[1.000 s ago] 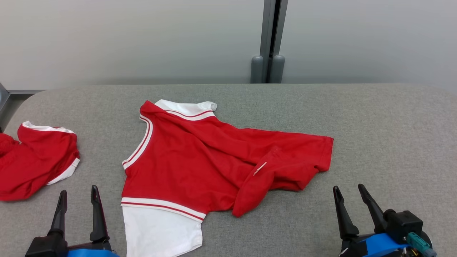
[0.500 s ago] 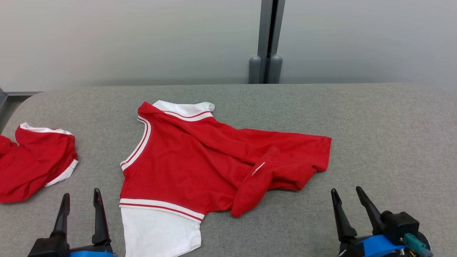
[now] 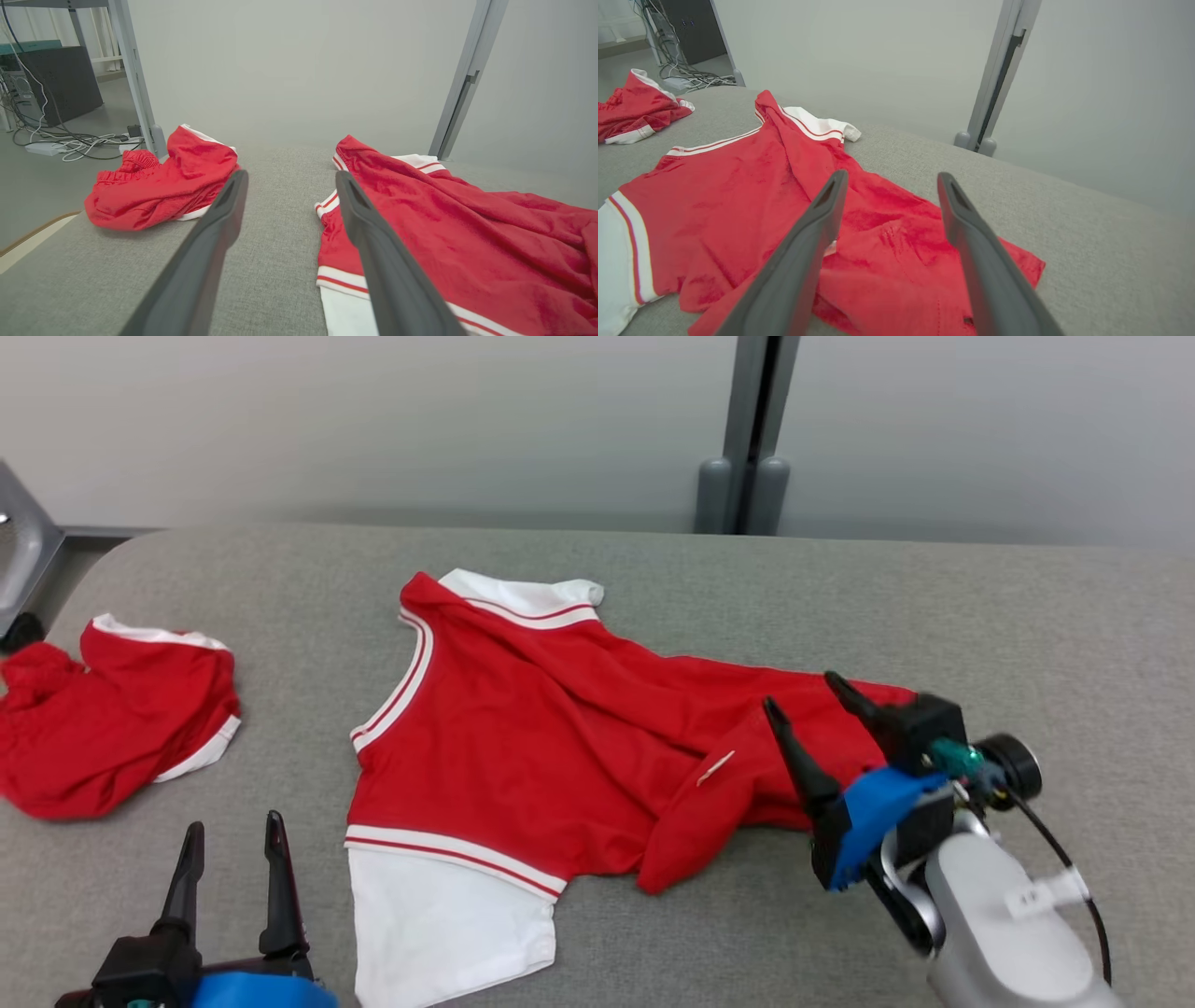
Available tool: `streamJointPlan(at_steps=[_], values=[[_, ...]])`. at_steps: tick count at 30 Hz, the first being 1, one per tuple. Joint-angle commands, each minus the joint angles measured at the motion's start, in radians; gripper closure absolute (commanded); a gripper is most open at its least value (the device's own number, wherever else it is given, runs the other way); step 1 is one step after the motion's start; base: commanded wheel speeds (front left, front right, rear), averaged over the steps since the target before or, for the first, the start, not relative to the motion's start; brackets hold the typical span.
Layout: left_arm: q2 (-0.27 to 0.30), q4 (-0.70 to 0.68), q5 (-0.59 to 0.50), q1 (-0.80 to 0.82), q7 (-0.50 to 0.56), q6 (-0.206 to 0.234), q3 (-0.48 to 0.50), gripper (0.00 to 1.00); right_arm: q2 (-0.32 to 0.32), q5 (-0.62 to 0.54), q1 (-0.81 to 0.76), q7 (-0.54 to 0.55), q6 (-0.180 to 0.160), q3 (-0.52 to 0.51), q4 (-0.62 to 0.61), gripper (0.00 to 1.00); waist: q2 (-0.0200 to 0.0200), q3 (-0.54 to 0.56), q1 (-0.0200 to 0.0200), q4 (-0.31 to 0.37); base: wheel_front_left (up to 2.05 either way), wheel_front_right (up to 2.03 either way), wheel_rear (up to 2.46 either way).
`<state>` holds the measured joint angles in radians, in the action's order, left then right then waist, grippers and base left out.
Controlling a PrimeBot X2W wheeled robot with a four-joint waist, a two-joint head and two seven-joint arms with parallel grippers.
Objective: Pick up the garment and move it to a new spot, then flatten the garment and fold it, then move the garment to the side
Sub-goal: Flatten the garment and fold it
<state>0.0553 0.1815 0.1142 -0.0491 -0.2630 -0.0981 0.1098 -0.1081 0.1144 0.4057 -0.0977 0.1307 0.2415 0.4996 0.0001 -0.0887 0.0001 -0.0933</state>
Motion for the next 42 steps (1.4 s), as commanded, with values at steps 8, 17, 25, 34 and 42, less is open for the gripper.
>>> streamJointPlan(at_steps=[8, 17, 25, 34, 42], values=[[-0.005, 0.018, 0.018, 0.051, -0.002, -0.005, -0.016, 0.00, -0.053, 0.065, 0.189, 0.141, 0.000, 0.093, 0.226, 0.00, -0.0001, -0.047, -0.0001, -0.067, 0.00, 0.00, 0.00], [-0.006, 0.026, 0.030, 0.083, -0.002, -0.002, -0.042, 0.00, -0.067, 0.129, 0.283, 0.156, 0.000, 0.172, 0.427, 0.00, -0.0001, -0.086, -0.0001, -0.093, 0.00, 0.00, 0.00], [-0.006, 0.038, 0.036, 0.117, -0.002, 0.002, -0.069, 0.00, -0.061, 0.178, 0.339, 0.143, 0.000, 0.242, 0.544, 0.00, -0.0001, -0.112, -0.0001, -0.108, 0.00, 0.00, 0.00], [-0.006, 0.042, 0.050, 0.100, -0.002, 0.009, -0.058, 0.00, -0.062, 0.209, 0.380, -0.020, 0.000, 0.264, 0.590, 1.00, -0.0001, -0.100, -0.0001, -0.075, 0.00, 0.00, 0.00], [-0.006, 0.032, 0.046, 0.070, -0.002, 0.012, -0.035, 0.00, -0.072, 0.241, 0.297, -0.160, 0.000, 0.247, 0.534, 1.00, -0.0001, -0.046, -0.0001, -0.012, 0.00, 0.00, 0.00]])
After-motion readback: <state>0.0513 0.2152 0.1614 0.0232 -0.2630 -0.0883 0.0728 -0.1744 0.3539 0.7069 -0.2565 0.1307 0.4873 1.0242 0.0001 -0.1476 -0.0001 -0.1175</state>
